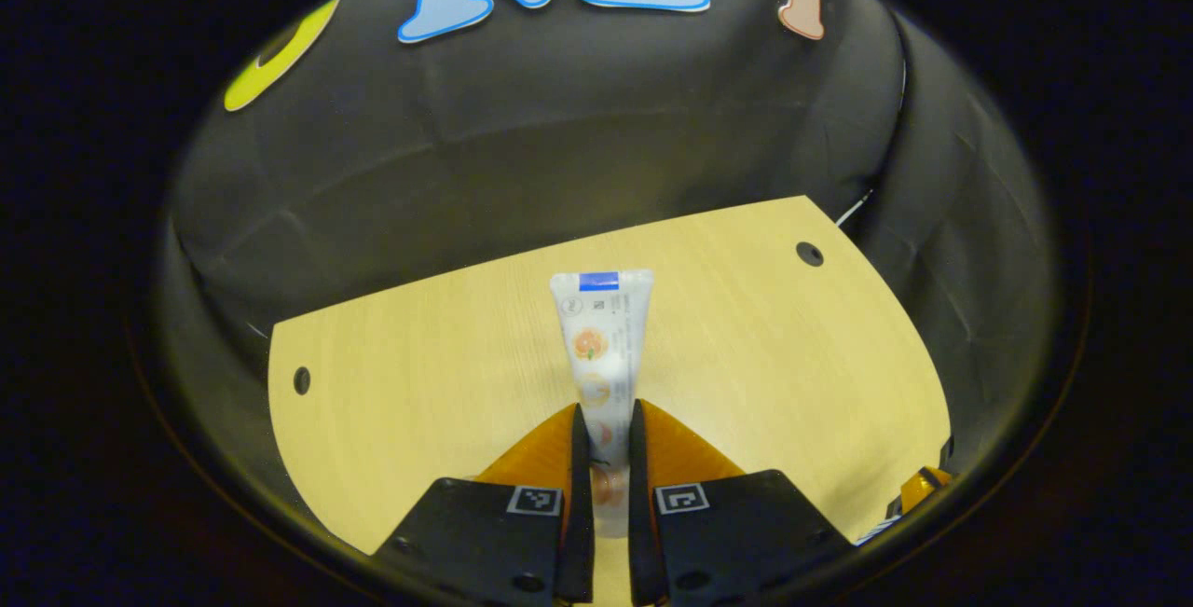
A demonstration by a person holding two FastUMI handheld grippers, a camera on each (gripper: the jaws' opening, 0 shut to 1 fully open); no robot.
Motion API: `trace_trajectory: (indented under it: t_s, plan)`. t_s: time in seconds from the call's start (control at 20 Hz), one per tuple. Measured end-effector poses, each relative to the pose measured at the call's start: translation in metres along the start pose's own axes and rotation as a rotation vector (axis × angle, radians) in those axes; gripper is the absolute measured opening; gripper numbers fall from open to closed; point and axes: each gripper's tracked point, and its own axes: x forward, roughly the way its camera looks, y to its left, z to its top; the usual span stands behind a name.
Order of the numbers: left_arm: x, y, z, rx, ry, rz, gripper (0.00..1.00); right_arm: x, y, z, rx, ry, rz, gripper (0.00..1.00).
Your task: Put the toothbrush and toothpaste on the desktop into the cup, then pick up the cup and place it on the coaster on the desktop.
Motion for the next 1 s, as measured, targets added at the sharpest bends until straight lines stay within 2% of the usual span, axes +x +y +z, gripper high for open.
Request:
trace_trajectory:
  t_s: [0.2,0.45,0.8,1.0]
  plan:
    - [0.011,0.005,-0.006,-0.036,-0.001,0.004,0.22,0.001,-0.009,-0.005,0.0,0.019,-0.012,0.15]
    - [0.015,0.004,-0.002,-0.023,-0.061,0.009,0.23,0.002,-0.01,-0.009,-0.019,0.036,-0.01,0.15]
    - [0.016,-0.006,-0.015,0.029,-0.158,0.014,0.22,0.004,-0.009,-0.009,-0.026,0.042,-0.001,0.15]
    - [0.021,-0.006,-0.032,0.057,-0.159,0.022,0.23,0.006,-0.009,-0.012,-0.036,0.052,0.003,0.15]
